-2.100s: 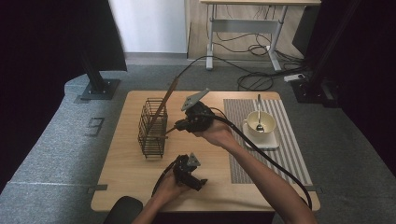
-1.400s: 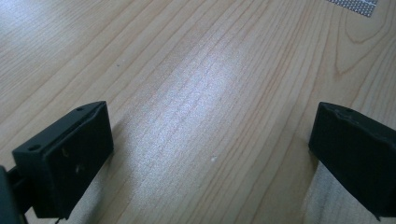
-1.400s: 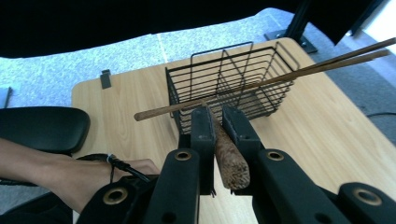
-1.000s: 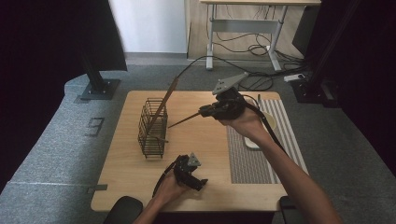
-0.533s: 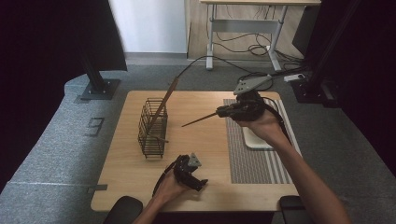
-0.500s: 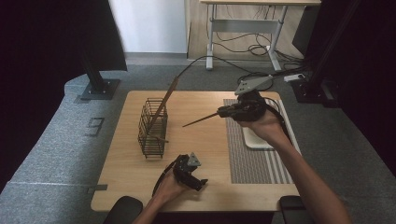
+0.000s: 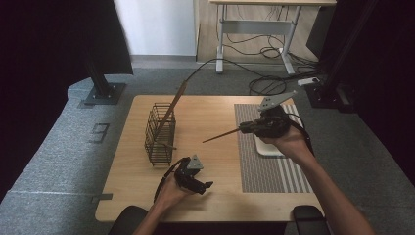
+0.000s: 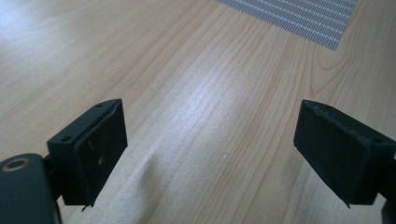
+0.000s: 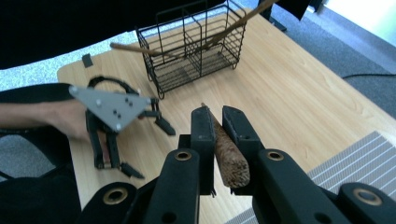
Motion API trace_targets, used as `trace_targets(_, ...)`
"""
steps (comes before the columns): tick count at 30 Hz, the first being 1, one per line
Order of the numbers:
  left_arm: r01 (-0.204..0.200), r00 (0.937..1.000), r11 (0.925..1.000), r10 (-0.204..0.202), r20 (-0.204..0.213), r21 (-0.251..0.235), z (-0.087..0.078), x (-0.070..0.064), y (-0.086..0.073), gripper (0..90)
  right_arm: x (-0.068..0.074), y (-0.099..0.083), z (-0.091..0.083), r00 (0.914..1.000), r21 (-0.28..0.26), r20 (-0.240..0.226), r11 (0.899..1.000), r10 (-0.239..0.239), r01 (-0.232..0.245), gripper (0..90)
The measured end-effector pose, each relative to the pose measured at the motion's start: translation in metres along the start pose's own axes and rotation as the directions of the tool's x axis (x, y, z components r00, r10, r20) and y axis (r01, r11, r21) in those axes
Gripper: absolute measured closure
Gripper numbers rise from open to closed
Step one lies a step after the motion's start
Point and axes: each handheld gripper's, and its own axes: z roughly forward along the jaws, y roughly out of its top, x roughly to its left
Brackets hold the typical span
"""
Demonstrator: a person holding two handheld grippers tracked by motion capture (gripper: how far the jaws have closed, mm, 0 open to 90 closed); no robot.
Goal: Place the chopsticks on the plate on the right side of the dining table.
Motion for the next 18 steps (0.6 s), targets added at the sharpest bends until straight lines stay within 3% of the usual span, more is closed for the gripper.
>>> trace_targets(10, -0.003, 1.0, 0.9994, 0.003, 0.0, -0.036, -0.013, 0.007, 0.002, 13.2, 0.009, -0.024, 0.001, 0.9993, 0.022, -0.036, 1.0, 0.014, -0.014, 82.3)
trace_targets(18, -0.037, 0.999, 0.9972, 0.039, 0.022, -0.065, -0.016, 0.002, 0.005, 15.2, 0.019, -0.042, 0.009, 0.9962, 0.045, -0.084, 0.999, 0.025, -0.021, 82.3)
